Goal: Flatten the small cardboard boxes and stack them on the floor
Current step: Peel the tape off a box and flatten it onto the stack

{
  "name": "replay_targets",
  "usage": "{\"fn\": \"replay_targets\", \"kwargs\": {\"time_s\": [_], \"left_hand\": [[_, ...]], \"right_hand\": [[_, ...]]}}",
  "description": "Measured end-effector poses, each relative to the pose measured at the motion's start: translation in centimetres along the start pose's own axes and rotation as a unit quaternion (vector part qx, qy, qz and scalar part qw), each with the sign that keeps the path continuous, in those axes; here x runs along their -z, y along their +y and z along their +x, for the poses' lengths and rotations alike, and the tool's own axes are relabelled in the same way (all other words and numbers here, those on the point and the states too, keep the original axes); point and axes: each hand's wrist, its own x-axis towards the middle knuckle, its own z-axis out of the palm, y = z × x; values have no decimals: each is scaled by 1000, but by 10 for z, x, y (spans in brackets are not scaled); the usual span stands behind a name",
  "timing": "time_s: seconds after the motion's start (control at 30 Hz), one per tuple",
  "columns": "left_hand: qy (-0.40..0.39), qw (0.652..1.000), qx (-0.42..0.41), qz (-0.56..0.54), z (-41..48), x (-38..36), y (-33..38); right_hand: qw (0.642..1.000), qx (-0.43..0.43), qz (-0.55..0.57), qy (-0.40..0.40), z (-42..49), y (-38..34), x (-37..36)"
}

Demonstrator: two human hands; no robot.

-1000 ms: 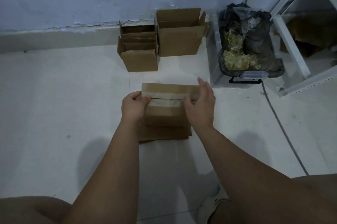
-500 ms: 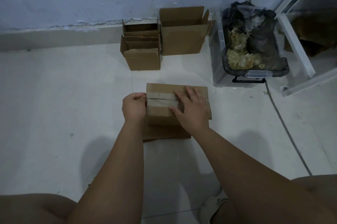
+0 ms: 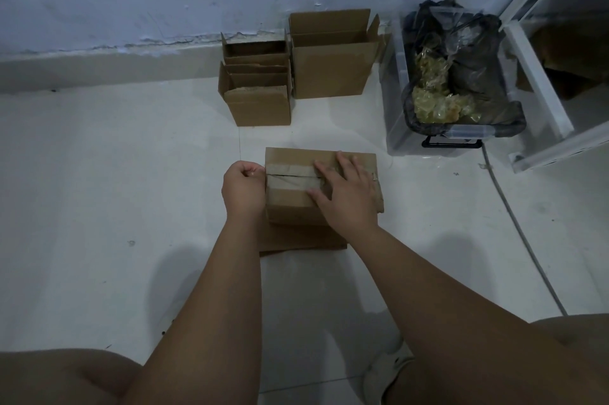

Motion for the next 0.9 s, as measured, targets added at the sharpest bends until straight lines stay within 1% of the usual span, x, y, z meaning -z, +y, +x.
{"fn": "replay_targets", "kwargs": {"time_s": [0.1, 0.2, 0.3, 0.37, 0.43, 0.53, 0.63, 0.73, 0.8, 0.9], "left_hand": [[8, 1000, 0, 12, -1, -1, 2], [11, 1000, -18, 22, -3, -1, 2], [-16, 999, -28, 19, -3, -2, 6], [-31, 998, -25, 50, -1, -3, 9], [-24, 995, -32, 92, 0, -3, 10], [-5, 983, -80, 163, -1, -5, 15], [-5, 970, -136, 200, -7, -8, 19], [-7, 950, -193, 246, -16, -13, 17], [-6, 940, -224, 258, -17, -16, 12], [-4, 934, -259, 246, -26, -19, 15]], "right_hand": [[1000, 0, 3, -2, -1, -2, 0], [1000, -3, -1, -9, -1, -3, 3], [999, 6, -26, -31, -1, -7, 6], [998, 20, -45, -50, -2, -12, 7], [996, 27, -53, -67, -3, -15, 7], [994, 38, -74, -74, -7, -20, 5], [992, 39, -86, -82, -7, -22, 4], [990, 38, -92, -102, -7, -22, 4], [989, 43, -96, -106, -8, -22, 4], [989, 47, -97, -100, -8, -22, 2]]}}
